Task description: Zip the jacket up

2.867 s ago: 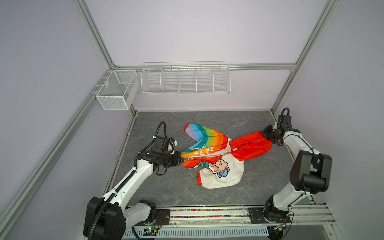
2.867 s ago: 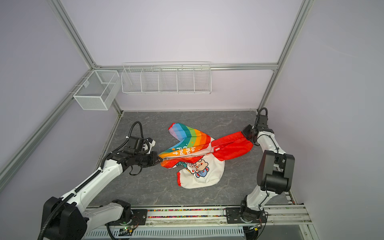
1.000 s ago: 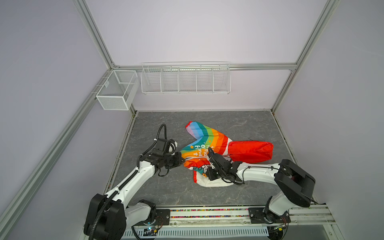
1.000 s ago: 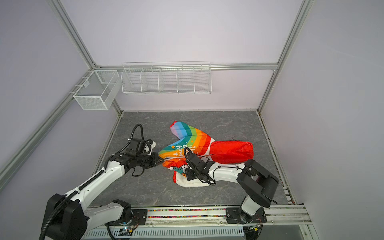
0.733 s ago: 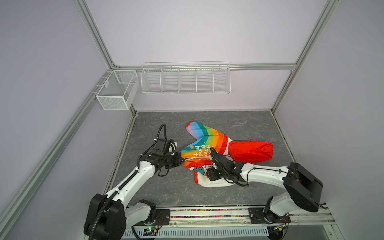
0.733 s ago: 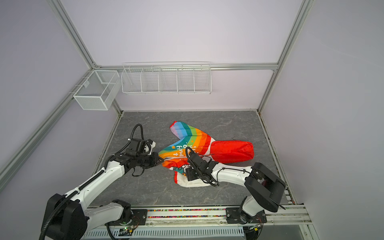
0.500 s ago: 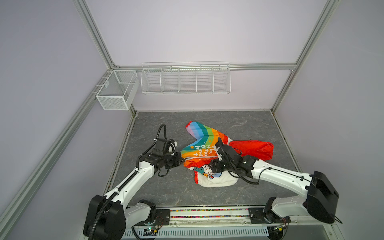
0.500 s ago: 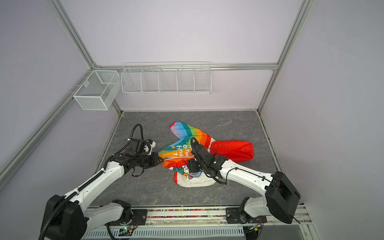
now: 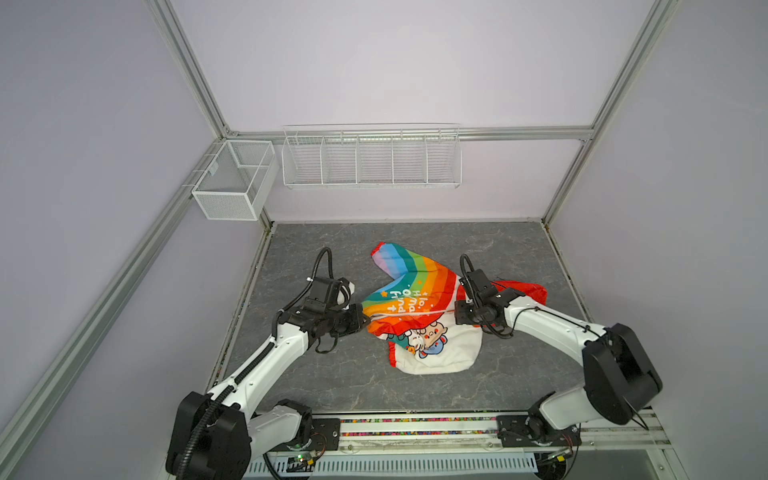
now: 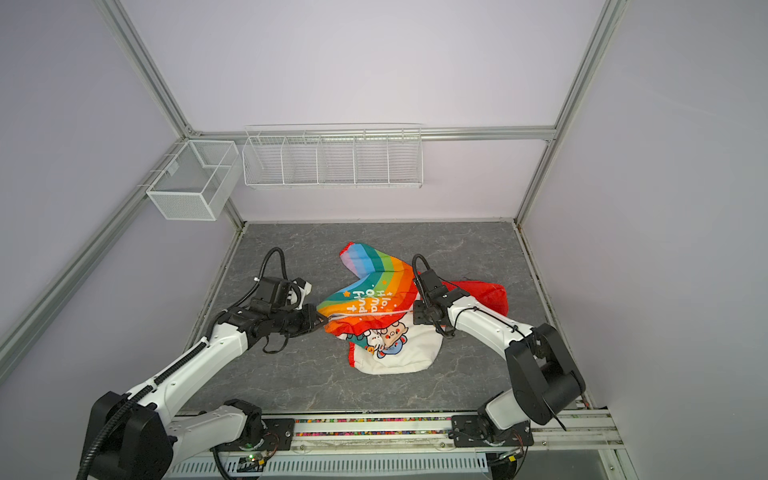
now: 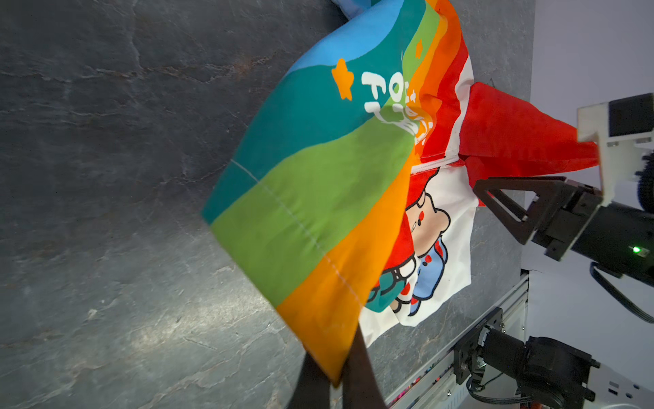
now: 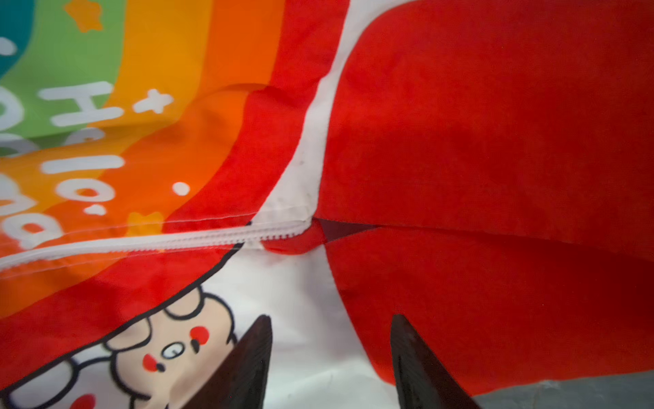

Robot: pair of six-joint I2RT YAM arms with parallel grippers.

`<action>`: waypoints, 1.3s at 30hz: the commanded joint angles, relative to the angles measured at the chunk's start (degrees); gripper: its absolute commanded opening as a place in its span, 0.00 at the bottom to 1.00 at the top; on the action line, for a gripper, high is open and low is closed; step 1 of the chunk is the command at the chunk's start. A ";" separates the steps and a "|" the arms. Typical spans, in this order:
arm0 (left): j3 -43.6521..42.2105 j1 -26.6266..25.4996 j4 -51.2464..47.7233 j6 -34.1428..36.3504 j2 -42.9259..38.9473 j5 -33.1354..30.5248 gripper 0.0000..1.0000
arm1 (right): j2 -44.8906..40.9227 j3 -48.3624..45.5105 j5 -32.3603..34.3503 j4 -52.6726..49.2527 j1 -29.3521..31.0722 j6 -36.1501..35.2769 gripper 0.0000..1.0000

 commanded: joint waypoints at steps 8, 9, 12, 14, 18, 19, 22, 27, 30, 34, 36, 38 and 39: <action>0.94 -0.13 0.04 1.19 -0.30 1.09 0.00 | 11.59 1.63 2.28 2.70 -2.65 -1.96 0.26; 1.01 -0.13 -0.16 1.32 -0.17 0.96 0.00 | 11.92 1.77 2.26 2.78 -3.35 -1.63 0.20; 1.01 -0.13 -0.79 1.75 -0.32 0.78 0.00 | 11.41 1.59 2.07 2.82 -6.01 -1.35 0.10; 0.93 -0.08 -1.11 1.92 -0.52 0.57 0.00 | 10.74 1.68 2.21 2.38 -7.68 -1.68 0.08; 0.29 -0.13 -0.31 1.77 -0.79 1.10 0.00 | 9.89 2.07 -0.61 2.19 -8.93 -2.69 0.07; -0.08 -0.13 0.48 1.61 -0.87 1.61 0.00 | 9.73 2.08 -1.62 2.27 -8.91 -2.74 0.09; -1.20 -0.12 3.25 0.57 -1.10 3.64 0.00 | 7.80 1.78 -3.62 2.40 -8.88 -2.27 0.20; -1.26 -0.08 4.29 0.22 -0.71 4.58 0.00 | 1.05 2.06 -4.47 0.14 -8.88 -1.39 0.44; -1.17 -0.10 4.38 0.27 -0.56 4.95 0.00 | -4.72 2.15 -5.46 -1.38 -8.61 -0.83 0.52; -1.43 -0.10 4.99 0.02 -0.18 5.29 0.00 | -11.00 3.04 -10.36 -0.89 -5.16 -0.13 0.58; -1.73 -0.04 5.73 -0.38 0.16 5.56 0.00 | -11.88 4.46 -12.76 -0.53 -1.83 0.61 0.60; -1.96 -0.13 6.38 -0.69 0.45 5.90 0.00 | -11.30 6.19 -14.97 0.48 2.37 2.17 0.61; -2.05 -0.08 6.55 -0.74 0.54 5.92 0.00 | -10.79 6.84 -15.34 1.24 4.27 3.25 0.61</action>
